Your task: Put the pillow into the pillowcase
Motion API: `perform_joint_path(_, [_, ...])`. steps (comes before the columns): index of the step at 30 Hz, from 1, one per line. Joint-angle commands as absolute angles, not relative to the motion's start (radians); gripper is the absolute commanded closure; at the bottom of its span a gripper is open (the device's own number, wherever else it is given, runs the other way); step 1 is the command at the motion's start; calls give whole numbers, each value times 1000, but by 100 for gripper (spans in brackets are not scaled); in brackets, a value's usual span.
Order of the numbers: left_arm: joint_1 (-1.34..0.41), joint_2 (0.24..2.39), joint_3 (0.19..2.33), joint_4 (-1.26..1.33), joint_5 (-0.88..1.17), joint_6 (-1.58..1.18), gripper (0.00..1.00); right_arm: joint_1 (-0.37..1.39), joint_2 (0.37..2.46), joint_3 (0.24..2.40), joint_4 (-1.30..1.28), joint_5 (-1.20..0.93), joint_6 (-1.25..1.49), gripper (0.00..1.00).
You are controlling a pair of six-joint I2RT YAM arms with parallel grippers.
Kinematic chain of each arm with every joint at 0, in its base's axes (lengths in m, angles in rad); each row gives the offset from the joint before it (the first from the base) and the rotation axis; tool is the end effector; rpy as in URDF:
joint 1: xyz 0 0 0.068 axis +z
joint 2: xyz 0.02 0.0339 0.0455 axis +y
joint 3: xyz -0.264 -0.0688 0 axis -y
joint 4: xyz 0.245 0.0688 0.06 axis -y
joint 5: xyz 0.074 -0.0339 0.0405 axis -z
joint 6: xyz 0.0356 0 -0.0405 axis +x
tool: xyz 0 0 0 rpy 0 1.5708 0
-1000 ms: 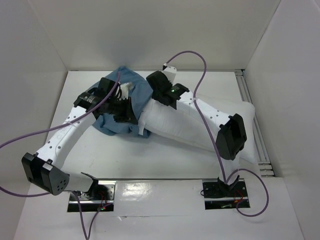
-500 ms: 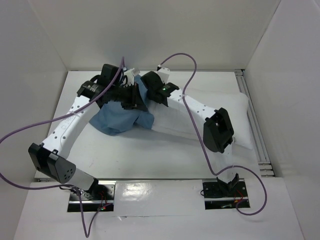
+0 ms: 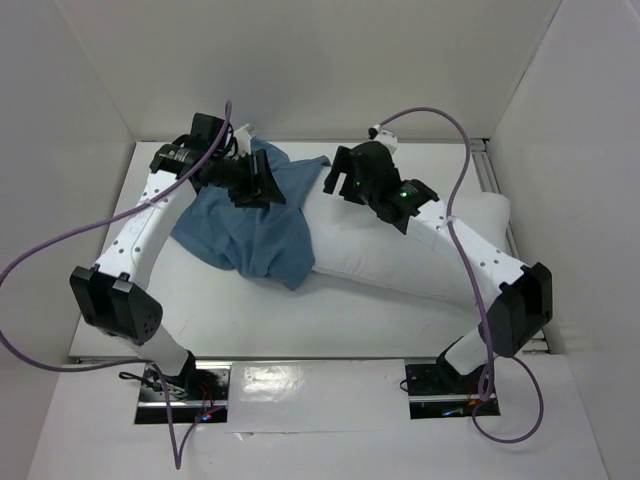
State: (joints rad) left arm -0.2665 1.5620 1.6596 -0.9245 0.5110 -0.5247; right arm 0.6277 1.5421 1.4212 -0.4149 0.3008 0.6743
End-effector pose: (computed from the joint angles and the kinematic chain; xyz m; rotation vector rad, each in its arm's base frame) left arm 0.3107 -0.1029 0.3838 -0.0685 2.4869 -0.9686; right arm 0.2941 0.2004 0.3523 0.2309 2.1027 0.4729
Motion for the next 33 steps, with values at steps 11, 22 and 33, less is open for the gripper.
perform_joint_path(11, [-397, 2078, 2292, -995, 160, -457, 30, 264, 1494, 1467, -813, 457, 552, 1])
perform_joint_path(22, [-439, 2187, 2335, -996, 71, -411, 37, 52, 1425, 1324, -819, 410, 477, 0])
perform_joint_path(33, [-419, 2192, 2364, -942, 117, -460, 100, 351, 1433, 1448, -554, 270, 246, 0])
